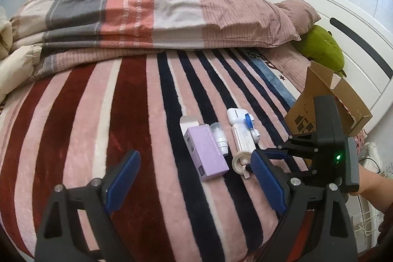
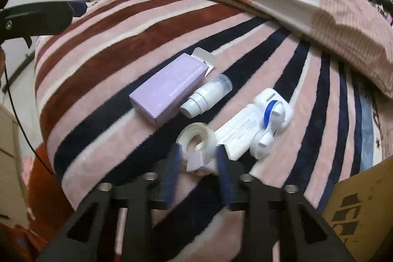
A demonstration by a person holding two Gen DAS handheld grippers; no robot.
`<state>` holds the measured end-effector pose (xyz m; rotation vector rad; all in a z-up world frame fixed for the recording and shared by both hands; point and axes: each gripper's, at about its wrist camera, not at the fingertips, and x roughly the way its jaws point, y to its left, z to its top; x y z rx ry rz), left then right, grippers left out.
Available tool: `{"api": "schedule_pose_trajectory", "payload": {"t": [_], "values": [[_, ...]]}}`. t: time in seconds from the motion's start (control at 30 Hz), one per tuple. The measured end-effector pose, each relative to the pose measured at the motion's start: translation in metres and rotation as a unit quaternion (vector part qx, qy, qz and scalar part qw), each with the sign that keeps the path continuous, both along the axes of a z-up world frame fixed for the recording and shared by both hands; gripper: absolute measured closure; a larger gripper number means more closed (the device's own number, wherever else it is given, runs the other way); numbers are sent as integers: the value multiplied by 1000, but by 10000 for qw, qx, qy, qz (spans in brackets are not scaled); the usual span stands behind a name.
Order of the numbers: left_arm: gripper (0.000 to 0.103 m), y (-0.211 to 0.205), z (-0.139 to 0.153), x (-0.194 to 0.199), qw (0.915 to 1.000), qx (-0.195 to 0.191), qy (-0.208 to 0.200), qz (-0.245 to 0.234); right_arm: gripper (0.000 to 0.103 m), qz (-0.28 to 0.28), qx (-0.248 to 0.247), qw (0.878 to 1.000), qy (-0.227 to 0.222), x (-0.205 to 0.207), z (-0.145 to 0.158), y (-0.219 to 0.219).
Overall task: Organize rigid objects
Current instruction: 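Return the right gripper to the items and grasp the white tape roll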
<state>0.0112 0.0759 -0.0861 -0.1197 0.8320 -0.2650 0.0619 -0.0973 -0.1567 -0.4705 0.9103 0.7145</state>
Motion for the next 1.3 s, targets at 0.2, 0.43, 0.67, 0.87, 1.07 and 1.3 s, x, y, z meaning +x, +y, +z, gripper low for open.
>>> {"api": "schedule_pose_trajectory", "payload": {"t": [0.2, 0.43, 0.67, 0.87, 1.07, 1.3], "values": [[13, -7, 6, -1, 10000, -12, -49, -63, 90, 218, 569, 9931, 1006, 1, 9, -14], [13, -6, 7, -5, 10000, 66, -23, -48, 82, 347, 450, 9952, 799, -11, 1, -4], [13, -1, 5, -7, 10000, 64, 8, 27, 44, 539, 400, 9958, 619, -20, 5, 7], [13, 1, 4, -8, 10000, 76, 38, 39, 44, 467, 348, 9947, 848, 2, -10, 22], [13, 3, 2, -10, 9999, 84, 76, 66, 63, 274, 383, 9958, 784, 8, -13, 22], [14, -17, 10, -7, 9986, -306, 108, -429, 64, 532, 553, 9965, 329, -15, 22, 11]]}}
